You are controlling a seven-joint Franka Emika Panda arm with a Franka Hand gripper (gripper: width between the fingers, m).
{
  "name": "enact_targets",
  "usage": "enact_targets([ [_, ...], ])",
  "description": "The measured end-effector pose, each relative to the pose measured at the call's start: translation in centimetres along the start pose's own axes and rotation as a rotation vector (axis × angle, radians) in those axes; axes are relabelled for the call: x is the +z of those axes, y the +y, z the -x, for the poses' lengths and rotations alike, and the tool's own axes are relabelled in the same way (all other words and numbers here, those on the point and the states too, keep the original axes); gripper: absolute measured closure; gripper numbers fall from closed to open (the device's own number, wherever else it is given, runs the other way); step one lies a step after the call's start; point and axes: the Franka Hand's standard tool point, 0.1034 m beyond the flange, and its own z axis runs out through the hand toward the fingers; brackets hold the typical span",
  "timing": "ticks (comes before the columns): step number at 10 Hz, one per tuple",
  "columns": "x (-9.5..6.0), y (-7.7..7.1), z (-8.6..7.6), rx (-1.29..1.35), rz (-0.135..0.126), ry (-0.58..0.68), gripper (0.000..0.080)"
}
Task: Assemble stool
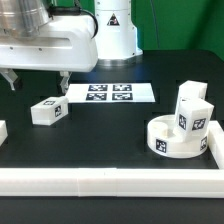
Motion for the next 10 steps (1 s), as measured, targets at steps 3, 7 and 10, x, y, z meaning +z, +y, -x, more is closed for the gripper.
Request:
enact_targets([
  [3,0.7,1.5,0.9,0.103,-0.034,-0.055,0.015],
  [7,2.6,3.7,2.4,0.171,-0.054,-0.172,0.015],
  [10,3.3,3.3,3.7,0.16,-0.072,-0.283,0.015],
])
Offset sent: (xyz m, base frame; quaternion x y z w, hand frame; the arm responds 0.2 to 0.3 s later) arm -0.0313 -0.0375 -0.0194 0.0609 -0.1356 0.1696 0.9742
